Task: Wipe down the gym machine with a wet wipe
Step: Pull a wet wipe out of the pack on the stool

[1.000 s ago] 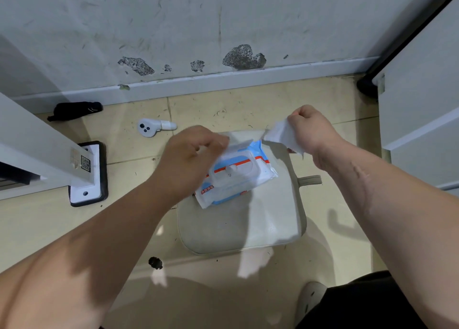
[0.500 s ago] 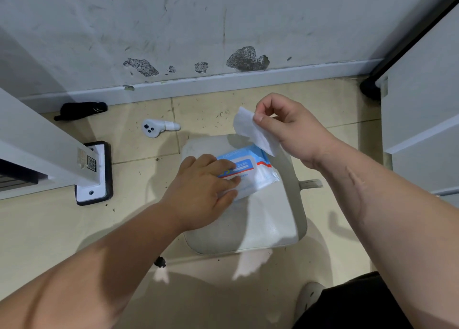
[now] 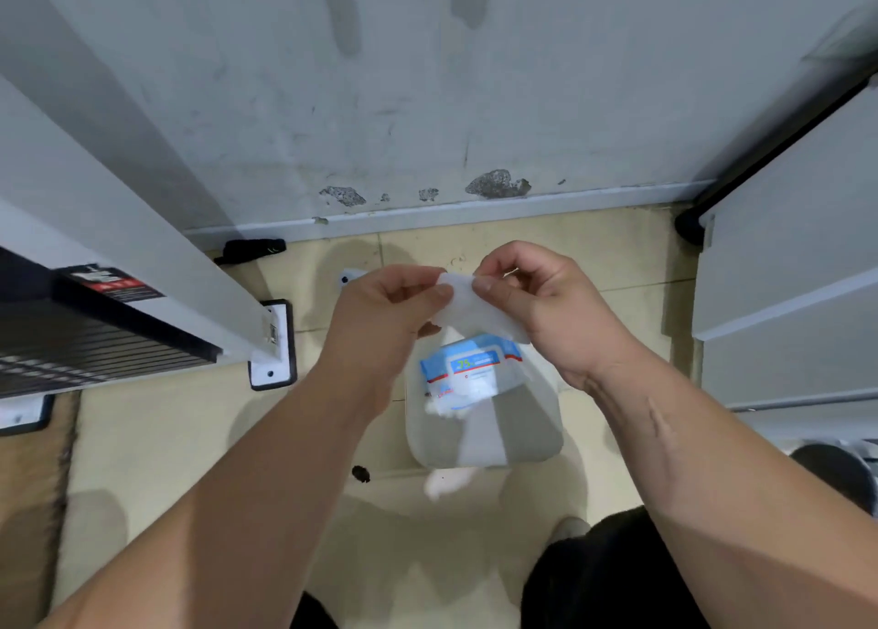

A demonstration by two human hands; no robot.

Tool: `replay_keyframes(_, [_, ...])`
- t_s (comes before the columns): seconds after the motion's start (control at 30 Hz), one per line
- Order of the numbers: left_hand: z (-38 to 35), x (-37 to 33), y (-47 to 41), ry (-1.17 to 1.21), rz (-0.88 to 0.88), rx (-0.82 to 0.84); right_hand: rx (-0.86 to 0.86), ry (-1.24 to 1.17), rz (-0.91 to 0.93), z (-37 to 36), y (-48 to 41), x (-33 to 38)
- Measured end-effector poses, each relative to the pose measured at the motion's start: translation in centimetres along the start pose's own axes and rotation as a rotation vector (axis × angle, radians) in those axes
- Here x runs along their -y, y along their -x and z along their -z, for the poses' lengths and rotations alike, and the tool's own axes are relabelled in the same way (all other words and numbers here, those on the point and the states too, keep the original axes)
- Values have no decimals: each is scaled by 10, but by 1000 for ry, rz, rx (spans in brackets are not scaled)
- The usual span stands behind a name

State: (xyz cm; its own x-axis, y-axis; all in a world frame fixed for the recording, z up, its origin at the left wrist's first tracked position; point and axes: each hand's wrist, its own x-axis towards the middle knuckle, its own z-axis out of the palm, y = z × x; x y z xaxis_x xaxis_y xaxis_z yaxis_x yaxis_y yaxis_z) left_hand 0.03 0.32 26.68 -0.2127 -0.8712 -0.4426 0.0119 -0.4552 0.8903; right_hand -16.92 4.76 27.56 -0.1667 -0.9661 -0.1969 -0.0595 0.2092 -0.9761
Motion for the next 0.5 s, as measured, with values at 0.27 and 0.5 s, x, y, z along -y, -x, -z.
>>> replay_keyframes(0.27, [30,-132,127,61,-55,-94,12,-1,-144,-25,60,156])
replay_keyframes(0.5, [65,-258,229,13,-240,-167,435,136,-161,-73,114,294])
